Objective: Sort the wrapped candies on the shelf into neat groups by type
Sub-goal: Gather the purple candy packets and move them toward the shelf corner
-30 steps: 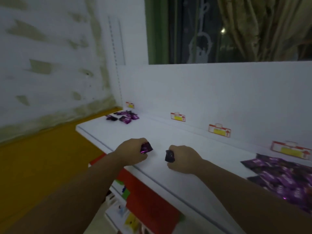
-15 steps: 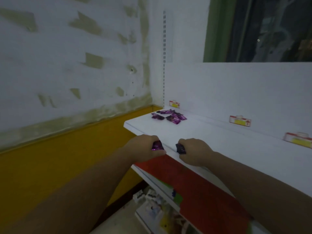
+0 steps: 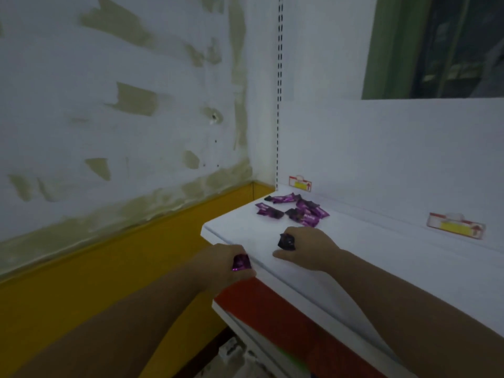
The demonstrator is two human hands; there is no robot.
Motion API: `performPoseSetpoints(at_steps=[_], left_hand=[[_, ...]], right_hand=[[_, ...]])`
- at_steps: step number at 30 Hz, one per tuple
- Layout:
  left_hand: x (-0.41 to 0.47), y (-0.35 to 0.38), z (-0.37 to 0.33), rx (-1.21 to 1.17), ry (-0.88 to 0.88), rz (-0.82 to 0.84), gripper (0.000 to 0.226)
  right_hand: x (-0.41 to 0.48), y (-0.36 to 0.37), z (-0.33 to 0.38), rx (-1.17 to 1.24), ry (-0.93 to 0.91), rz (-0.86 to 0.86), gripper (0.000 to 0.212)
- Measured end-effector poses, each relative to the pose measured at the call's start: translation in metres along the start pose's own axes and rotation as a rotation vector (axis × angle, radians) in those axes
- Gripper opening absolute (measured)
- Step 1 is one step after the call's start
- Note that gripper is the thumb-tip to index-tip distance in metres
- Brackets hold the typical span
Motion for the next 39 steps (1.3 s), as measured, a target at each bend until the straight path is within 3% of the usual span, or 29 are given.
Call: performPoseSetpoints(at_steps=[9,13,17,23,28,34,39], left_hand=[[0.089,-0.011,0.067,0.026,-0.002,0.002,0.038],[0.138,0.009,0.084,0.017,0.092,0.01,0.037],[0.178,0.027,0.103,-0.006,0.199,0.041,0.046],[0.223,0.024,0.11,-0.103,0.493,-0.053,0.051],[0.25,0.009,0.105,-0.153,0.67,-0.18,0.046],[0.267,0.028,0.098,-0.103,0.776,-0.049,0.049],[0.262,0.038,0.102,-0.028,0.867,-0.056,0.063]], right_hand=[[0.076,0.022,-0.033,0.032,0.091,-0.011,0.036],[0.088,0.039,-0.048,-0.028,0.176,-0.005,0.059],[0.096,0.047,-0.051,-0.027,0.229,-0.01,0.067],[0.102,0.044,-0.041,-0.157,0.234,-0.062,0.089],[0.09,0.036,-0.03,-0.217,0.321,-0.164,0.074],[0.07,0.033,-0.025,-0.211,0.509,-0.239,0.051],[0.052,0.032,-0.023,-0.236,0.606,-0.221,0.05]])
Point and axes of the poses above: each hand's wrist, its own x-axis towards the middle knuckle, its own y-axis out of the palm, z = x × y, the point moved 4 cm from there along x, towards the middle knuckle, and after that the axes turned 10 degrees about y, right-handed, at the moved point
